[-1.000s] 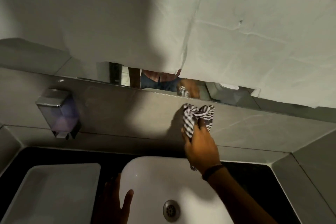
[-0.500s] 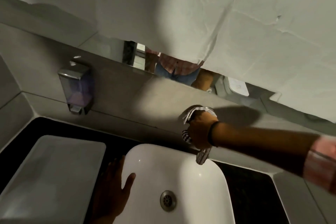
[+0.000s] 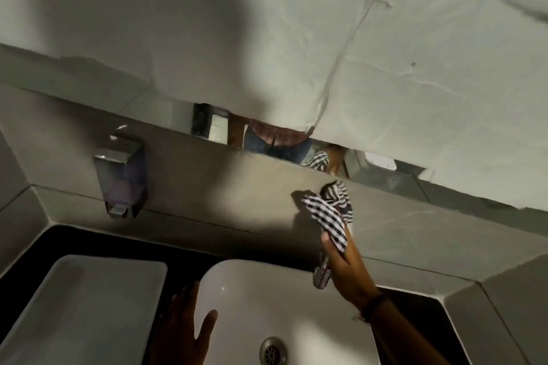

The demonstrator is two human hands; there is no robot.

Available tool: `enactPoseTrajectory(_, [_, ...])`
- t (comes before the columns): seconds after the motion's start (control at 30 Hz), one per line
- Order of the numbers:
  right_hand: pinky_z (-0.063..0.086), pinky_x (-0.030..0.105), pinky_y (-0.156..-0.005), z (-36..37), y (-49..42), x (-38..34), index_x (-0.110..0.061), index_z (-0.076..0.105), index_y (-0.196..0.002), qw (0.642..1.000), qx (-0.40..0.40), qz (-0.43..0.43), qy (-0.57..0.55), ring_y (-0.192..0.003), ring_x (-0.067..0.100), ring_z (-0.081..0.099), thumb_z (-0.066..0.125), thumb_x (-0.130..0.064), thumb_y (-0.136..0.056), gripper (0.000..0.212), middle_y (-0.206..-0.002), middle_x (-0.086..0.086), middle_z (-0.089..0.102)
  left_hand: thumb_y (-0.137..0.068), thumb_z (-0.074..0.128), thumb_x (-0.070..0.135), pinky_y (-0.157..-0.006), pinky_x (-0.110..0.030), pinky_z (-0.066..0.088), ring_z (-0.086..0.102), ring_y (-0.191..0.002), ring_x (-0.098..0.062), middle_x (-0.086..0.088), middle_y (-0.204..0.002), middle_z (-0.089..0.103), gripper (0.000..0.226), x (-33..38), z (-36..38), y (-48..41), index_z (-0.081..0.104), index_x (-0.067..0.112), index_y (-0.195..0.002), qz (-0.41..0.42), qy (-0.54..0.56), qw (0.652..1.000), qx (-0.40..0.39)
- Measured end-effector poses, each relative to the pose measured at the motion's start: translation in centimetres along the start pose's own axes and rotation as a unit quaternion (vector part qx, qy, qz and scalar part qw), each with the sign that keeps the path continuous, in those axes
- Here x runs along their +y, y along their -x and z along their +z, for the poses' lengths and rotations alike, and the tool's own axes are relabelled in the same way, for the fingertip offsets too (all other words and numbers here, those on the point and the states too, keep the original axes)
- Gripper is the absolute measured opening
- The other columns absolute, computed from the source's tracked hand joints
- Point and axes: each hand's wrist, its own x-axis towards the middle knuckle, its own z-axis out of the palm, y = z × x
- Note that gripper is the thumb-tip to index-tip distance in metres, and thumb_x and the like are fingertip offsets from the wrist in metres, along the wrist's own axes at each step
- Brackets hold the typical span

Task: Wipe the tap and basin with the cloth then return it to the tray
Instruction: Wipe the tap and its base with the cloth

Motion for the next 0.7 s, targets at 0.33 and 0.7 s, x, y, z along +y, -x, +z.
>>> enactPoseTrajectory(0.33, [0.029, 0.064, -0.122, -1.7, -3.2, -0.5, 0.010, 0.049, -0.147, 0.668, -0.017, 0.369, -0.646, -0.143, 0.051, 0.045, 0.041, -0.060, -0.099, 0.085, -0.155, 0.035, 0.044, -0.064, 0.015, 0.082, -0.122, -0.048, 0.022, 0.029, -0.150, -0.029, -0.005, -0.163, 0.031, 0.109, 1.2, -0.5, -0.1, 0.013, 0.026, -0.157, -0.015, 0.005, 1.000, 0.000])
enactPoseTrajectory(0.7, [0.037, 0.061, -0.119, -0.9, -3.8, -0.4, -0.002, 0.060, -0.143, 0.751, 0.014, 0.359, -0.554, -0.134, 0.045, 0.058, 0.042, -0.063, -0.099, 0.077, -0.146, 0.028, 0.059, -0.087, 0.058, 0.053, -0.120, -0.050, 0.030, 0.037, -0.145, -0.031, -0.008, -0.159, 0.038, 0.085, 1.5, -0.6, 0.3, 0.018, 0.026, -0.157, -0.015, -0.003, 1.000, 0.007])
